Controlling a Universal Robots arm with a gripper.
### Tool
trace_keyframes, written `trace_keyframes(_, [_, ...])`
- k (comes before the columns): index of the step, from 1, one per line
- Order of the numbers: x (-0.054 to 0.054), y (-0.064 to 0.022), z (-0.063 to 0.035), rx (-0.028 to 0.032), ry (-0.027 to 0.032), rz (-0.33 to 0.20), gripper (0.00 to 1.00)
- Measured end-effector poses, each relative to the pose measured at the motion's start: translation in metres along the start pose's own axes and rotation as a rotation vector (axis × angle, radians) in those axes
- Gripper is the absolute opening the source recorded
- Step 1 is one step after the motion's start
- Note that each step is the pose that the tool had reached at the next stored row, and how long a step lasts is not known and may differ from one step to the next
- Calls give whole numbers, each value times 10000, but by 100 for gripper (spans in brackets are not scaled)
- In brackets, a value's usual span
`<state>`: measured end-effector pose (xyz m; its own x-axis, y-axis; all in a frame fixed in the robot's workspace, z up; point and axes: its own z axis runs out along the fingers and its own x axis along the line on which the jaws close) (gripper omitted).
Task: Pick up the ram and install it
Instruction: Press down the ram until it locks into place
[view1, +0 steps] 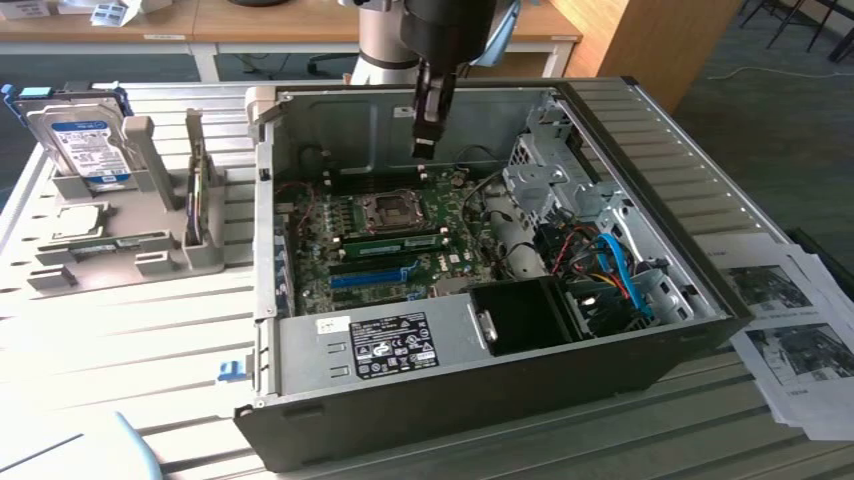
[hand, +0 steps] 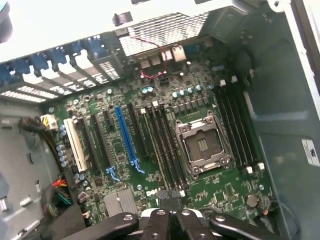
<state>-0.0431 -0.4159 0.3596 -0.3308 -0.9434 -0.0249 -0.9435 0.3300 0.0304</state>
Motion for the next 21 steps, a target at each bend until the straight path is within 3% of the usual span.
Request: trace_keyframes(21, [0,0,7,83,-103,3347,9])
